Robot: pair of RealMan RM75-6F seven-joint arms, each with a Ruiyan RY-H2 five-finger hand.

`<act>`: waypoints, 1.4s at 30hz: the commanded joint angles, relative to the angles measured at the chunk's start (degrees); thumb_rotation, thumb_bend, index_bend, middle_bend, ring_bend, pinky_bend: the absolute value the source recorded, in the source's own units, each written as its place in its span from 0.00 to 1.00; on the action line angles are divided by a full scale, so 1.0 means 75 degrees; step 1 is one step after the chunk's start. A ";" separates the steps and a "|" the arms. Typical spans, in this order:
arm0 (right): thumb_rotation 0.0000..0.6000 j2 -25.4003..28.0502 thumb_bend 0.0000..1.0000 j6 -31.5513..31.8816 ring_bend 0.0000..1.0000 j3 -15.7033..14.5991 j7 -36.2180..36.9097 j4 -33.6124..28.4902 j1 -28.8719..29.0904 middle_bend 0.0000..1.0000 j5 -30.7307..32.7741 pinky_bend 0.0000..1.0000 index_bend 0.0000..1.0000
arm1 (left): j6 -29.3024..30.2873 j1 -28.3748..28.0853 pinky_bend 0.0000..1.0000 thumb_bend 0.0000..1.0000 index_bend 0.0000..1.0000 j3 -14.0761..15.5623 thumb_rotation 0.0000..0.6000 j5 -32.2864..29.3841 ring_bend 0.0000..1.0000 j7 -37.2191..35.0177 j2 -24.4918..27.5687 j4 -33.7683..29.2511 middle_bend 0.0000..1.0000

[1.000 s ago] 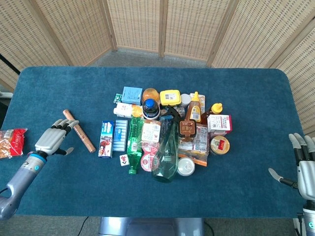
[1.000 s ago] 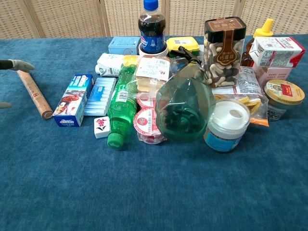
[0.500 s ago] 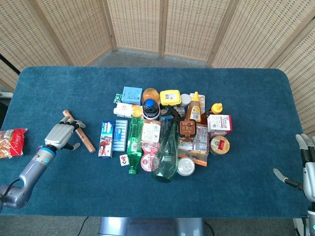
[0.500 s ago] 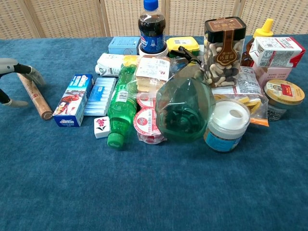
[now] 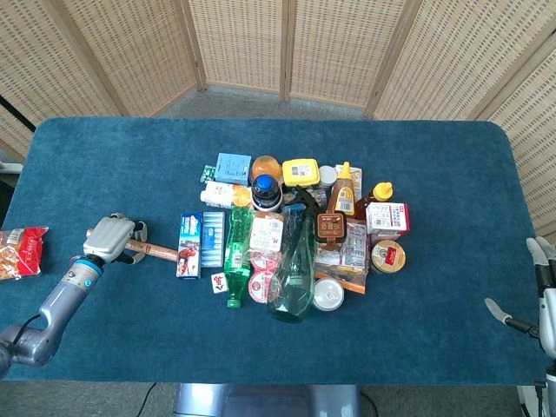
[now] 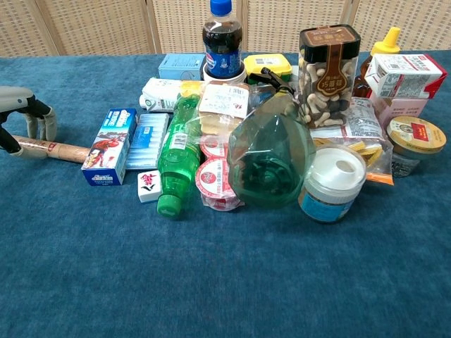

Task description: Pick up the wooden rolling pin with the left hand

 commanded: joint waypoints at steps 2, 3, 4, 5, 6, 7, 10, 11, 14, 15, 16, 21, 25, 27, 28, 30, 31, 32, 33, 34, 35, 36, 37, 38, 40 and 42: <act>0.76 -0.0001 0.00 0.0011 0.00 0.0009 0.0038 0.0017 -0.0011 0.10 -0.0004 0.00 0.00 | 0.0198 0.0062 0.34 0.35 0.61 0.0016 1.00 -0.0012 0.65 0.0180 -0.0031 0.0001 0.60; 0.76 -0.0001 0.00 0.0020 0.00 0.0009 0.0046 0.0023 -0.0016 0.10 -0.0010 0.00 0.00 | 0.0251 0.0079 0.37 0.35 0.64 0.0026 1.00 -0.0021 0.67 0.0260 -0.0043 0.0003 0.63; 0.76 -0.0002 0.00 0.0034 0.00 0.0008 0.0057 0.0028 -0.0024 0.10 -0.0021 0.00 0.00 | 0.0271 0.0089 0.40 0.35 0.66 0.0029 1.00 -0.0047 0.70 0.0312 -0.0047 -0.0007 0.65; 0.76 0.0001 0.00 0.0044 0.00 0.0010 0.0072 0.0031 -0.0027 0.10 -0.0031 0.00 0.00 | 0.0273 0.0096 0.43 0.35 0.69 0.0029 1.00 -0.0084 0.72 0.0360 -0.0043 -0.0027 0.68; 0.76 0.0005 0.00 0.0055 0.00 0.0017 0.0085 0.0030 -0.0029 0.10 -0.0043 0.00 0.00 | 0.0267 0.0103 0.48 0.35 0.72 0.0031 1.00 -0.0137 0.76 0.0427 -0.0032 -0.0057 0.71; 0.76 0.0006 0.00 0.0065 0.00 0.0018 0.0092 0.0031 -0.0031 0.10 -0.0055 0.00 0.00 | 0.0266 0.0107 0.49 0.35 0.74 0.0032 1.00 -0.0169 0.77 0.0476 -0.0023 -0.0078 0.72; 0.76 0.0008 0.00 0.0087 0.00 0.0020 0.0121 0.0031 -0.0042 0.10 -0.0077 0.00 0.00 | 0.0345 0.0143 0.55 0.35 0.77 -0.0002 1.00 -0.0280 0.81 0.0570 -0.0014 -0.0138 0.76; 0.76 0.0009 0.00 0.0090 0.00 0.0021 0.0128 0.0033 -0.0045 0.10 -0.0079 0.00 0.00 | 0.0376 0.0157 0.57 0.35 0.79 -0.0025 1.00 -0.0317 0.83 0.0564 -0.0013 -0.0158 0.78; 0.76 0.0001 0.00 0.0108 0.00 0.0023 0.0148 0.0042 -0.0054 0.10 -0.0094 0.00 0.00 | 0.0430 0.0187 0.62 0.35 0.81 -0.0105 1.00 -0.0432 0.86 0.0494 0.0022 -0.0217 0.80; 0.76 -0.0005 0.00 0.0112 0.00 0.0024 0.0154 0.0046 -0.0058 0.10 -0.0094 0.00 0.00 | 0.0459 0.0197 0.62 0.35 0.81 -0.0152 1.00 -0.0468 0.86 0.0422 0.0051 -0.0253 0.80; 0.76 -0.0007 0.00 0.0112 0.00 0.0022 0.0160 0.0051 -0.0062 0.10 -0.0095 0.00 0.00 | 0.0479 0.0207 0.62 0.35 0.81 -0.0192 1.00 -0.0493 0.86 0.0346 0.0086 -0.0297 0.80; 0.76 -0.0020 0.00 0.0122 0.00 0.0010 0.0213 0.0089 -0.0091 0.10 -0.0092 0.00 0.00 | 0.0655 0.0257 0.62 0.35 0.80 -0.0477 1.00 -0.0537 0.86 -0.0237 0.0456 -0.0747 0.79; 0.76 -0.0044 0.00 0.0098 0.00 0.0011 0.0252 0.0129 -0.0080 0.10 -0.0102 0.00 0.00 | 0.0779 0.0266 0.62 0.35 0.79 -0.0737 1.00 -0.0516 0.86 -0.0697 0.0926 -0.1270 0.79; 0.77 -0.0067 0.00 0.0089 0.00 0.0005 0.0276 0.0156 -0.0081 0.10 -0.0105 0.00 0.00 | 0.0882 0.0275 0.62 0.35 0.79 -0.0897 1.00 -0.0509 0.86 -0.0905 0.1210 -0.1581 0.79; 0.76 -0.0077 0.00 0.0083 0.00 0.0000 0.0289 0.0169 -0.0082 0.10 -0.0105 0.00 0.00 | 0.0926 0.0279 0.62 0.35 0.79 -0.0970 1.00 -0.0510 0.86 -0.0998 0.1337 -0.1723 0.79; 0.76 -0.0107 0.00 0.0051 0.00 -0.0014 0.0320 0.0203 -0.0083 0.10 -0.0090 0.00 0.00 | 0.1068 0.0302 0.62 0.35 0.78 -0.1154 1.00 -0.0507 0.85 -0.1230 0.1629 -0.2061 0.78; 0.76 -0.0125 0.00 0.0033 0.00 -0.0021 0.0330 0.0221 -0.0080 0.10 -0.0085 0.00 0.00 | 0.1134 0.0316 0.62 0.35 0.78 -0.1235 1.00 -0.0508 0.85 -0.1330 0.1752 -0.2202 0.78; 0.76 -0.0147 0.00 0.0018 0.00 -0.0025 0.0341 0.0241 -0.0078 0.10 -0.0076 0.00 0.00 | 0.1190 0.0329 0.62 0.35 0.78 -0.1317 1.00 -0.0516 0.85 -0.1438 0.1878 -0.2344 0.78; 0.76 -0.0187 0.00 -0.0005 0.00 -0.0031 0.0358 0.0275 -0.0072 0.10 -0.0065 0.00 0.00 | 0.1270 0.0352 0.62 0.35 0.78 -0.1432 1.00 -0.0541 0.85 -0.1595 0.2034 -0.2526 0.78; 0.76 -0.0215 0.00 -0.0020 0.00 -0.0037 0.0377 0.0302 -0.0069 0.10 -0.0060 0.00 0.00 | 0.1321 0.0367 0.62 0.35 0.78 -0.1510 1.00 -0.0558 0.85 -0.1703 0.2146 -0.2651 0.78; 0.76 -0.0246 0.00 -0.0036 0.00 -0.0040 0.0399 0.0332 -0.0064 0.10 -0.0053 0.00 0.00 | 0.1348 0.0380 0.62 0.35 0.77 -0.1576 1.00 -0.0570 0.85 -0.1807 0.2259 -0.2768 0.77; 0.76 -0.0289 0.00 -0.0058 0.00 -0.0038 0.0431 0.0374 -0.0054 0.10 -0.0039 0.00 0.00 | 0.1383 0.0396 0.62 0.35 0.77 -0.1656 1.00 -0.0580 0.85 -0.1950 0.2397 -0.2910 0.77; 0.76 -0.0318 0.00 -0.0071 0.00 -0.0034 0.0454 0.0407 -0.0047 0.10 -0.0028 0.00 0.00 | 0.1408 0.0408 0.62 0.35 0.77 -0.1710 1.00 -0.0582 0.85 -0.2051 0.2489 -0.2999 0.77; 0.76 -0.0343 0.00 -0.0084 0.00 -0.0030 0.0471 0.0438 -0.0040 0.10 -0.0019 0.00 0.00 | 0.1423 0.0420 0.62 0.35 0.77 -0.1755 1.00 -0.0578 0.85 -0.2153 0.2580 -0.3085 0.77; 0.76 -0.0382 0.00 -0.0104 0.00 -0.0019 0.0492 0.0489 -0.0024 0.10 -0.0010 0.00 0.00 | 0.1477 0.0447 0.62 0.35 0.77 -0.1856 1.00 -0.0550 0.85 -0.2386 0.2766 -0.3255 0.77; 0.76 -0.0394 0.00 -0.0104 0.00 -0.0002 0.0504 0.0511 -0.0008 0.10 -0.0018 0.00 0.00 | 0.1593 0.0477 0.62 0.35 0.77 -0.1955 1.00 -0.0510 0.85 -0.2560 0.2911 -0.3375 0.77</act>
